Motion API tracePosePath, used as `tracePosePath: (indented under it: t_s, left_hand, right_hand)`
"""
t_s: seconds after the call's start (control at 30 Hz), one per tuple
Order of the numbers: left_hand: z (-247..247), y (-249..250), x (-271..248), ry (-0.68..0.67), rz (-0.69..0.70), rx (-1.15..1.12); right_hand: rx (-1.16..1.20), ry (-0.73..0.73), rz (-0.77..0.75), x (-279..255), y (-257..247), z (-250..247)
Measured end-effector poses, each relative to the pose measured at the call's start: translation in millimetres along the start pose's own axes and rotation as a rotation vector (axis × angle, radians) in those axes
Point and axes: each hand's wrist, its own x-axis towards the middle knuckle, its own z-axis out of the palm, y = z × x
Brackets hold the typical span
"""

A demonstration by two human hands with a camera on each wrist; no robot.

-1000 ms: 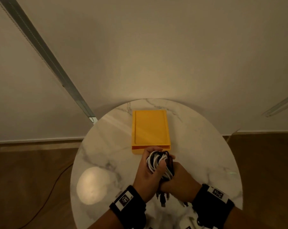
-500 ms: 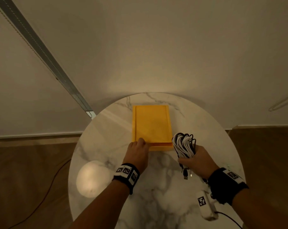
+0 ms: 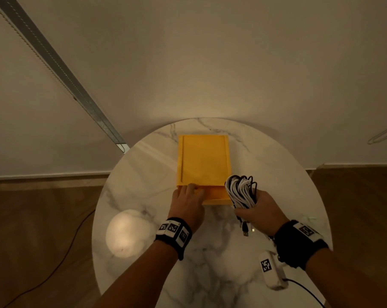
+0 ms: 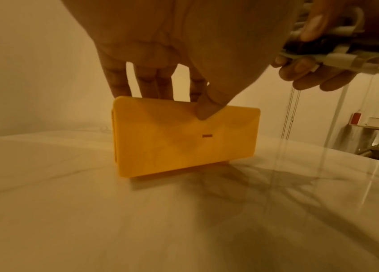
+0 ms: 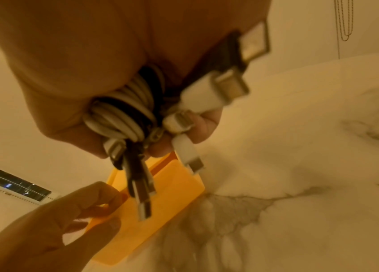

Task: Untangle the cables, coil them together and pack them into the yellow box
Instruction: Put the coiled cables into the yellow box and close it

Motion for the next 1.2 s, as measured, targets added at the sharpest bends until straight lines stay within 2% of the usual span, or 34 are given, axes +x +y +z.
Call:
tracePosePath:
  t_s: [0.17, 0.3, 0.43, 0.53, 0.6, 0.83, 1.03, 1.2]
  left_hand:
    - [-1, 1, -13, -0.098, -0.061, -0.034]
    - [-7, 4, -13, -0.067, -0.067, 0.036]
    - [-14, 13, 0, 0.029, 0.074, 0.16]
    - [-15, 14, 11, -0.009, 0.213, 0.198]
    - [-14, 12, 16, -0.044, 0.249, 0.215]
    - [-2, 22, 5, -0.211, 0.167, 0.147]
    - [-3, 11, -10, -0.108, 0.122, 0.119]
    - [10, -8, -36, -0.057, 0.103, 0.059]
  right_hand:
    - [0.006, -0.024, -0.01, 3, -3, 5]
    - [-0.058, -0.03, -0.026, 5, -2, 9]
    - [-0.065, -0.054, -0.037, 2, -1, 13]
    - [-0.079, -0.061, -0.044, 0, -1, 13]
    - [-0.064, -0.067, -0.046, -3, -1, 12]
    - [-0.061, -0.071, -0.049, -7, 0, 4]
    - [-0.121, -0.068, -0.061, -3, 1, 3]
    - [-0.119, -0.044, -0.133, 8, -15, 19]
